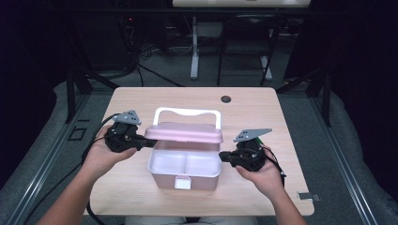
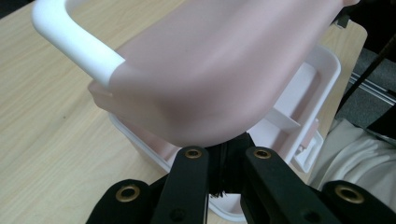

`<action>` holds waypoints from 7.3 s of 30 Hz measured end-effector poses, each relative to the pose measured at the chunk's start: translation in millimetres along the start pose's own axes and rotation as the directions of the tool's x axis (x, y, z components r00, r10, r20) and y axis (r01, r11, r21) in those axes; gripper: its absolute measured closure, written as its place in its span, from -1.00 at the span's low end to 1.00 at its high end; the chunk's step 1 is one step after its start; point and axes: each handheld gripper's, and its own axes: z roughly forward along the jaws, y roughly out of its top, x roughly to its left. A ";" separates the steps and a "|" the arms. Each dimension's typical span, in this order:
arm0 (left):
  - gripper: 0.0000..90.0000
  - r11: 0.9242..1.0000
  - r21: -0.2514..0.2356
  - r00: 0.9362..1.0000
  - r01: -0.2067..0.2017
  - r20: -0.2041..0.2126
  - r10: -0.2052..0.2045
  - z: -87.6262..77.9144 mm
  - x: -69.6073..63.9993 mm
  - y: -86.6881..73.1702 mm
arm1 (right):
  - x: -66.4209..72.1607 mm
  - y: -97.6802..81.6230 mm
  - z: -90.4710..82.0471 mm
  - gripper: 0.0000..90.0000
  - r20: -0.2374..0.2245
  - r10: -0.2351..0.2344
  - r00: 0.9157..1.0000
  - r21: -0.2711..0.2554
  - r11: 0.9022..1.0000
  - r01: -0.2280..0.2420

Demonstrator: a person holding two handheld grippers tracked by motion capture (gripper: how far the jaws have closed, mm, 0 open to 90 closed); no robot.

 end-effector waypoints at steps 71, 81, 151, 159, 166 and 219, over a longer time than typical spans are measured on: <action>0.98 0.991 0.022 0.985 0.129 -0.123 -0.125 14.4 67.7 50.5 | 20.7 -13.3 42.7 1.00 -0.061 -0.048 0.997 0.116 0.992 0.055; 0.91 0.991 0.073 0.984 0.115 -0.146 -0.103 21.0 68.3 48.6 | 21.1 -13.3 42.6 1.00 -0.060 -0.050 0.997 0.120 0.991 0.057; 0.60 0.778 0.443 0.890 -0.446 0.127 0.438 85.2 -29.8 52.4 | -10.4 -11.4 17.1 0.36 0.013 0.077 0.997 0.033 0.996 -0.077; 0.69 0.725 0.499 0.870 -0.474 0.140 0.472 98.9 -35.6 51.4 | -11.4 -11.3 17.5 0.40 0.017 0.075 0.997 0.018 0.997 -0.076; 0.76 0.683 0.540 0.855 -0.492 0.150 0.497 106.4 -37.0 49.3 | -12.1 -11.4 20.0 0.41 -0.010 0.091 0.996 0.007 0.996 -0.091; 0.98 0.694 0.532 0.841 -0.485 0.066 0.537 74.8 -35.0 57.3 | -36.6 -11.2 -11.6 0.39 0.046 0.151 0.987 -0.093 0.985 -0.147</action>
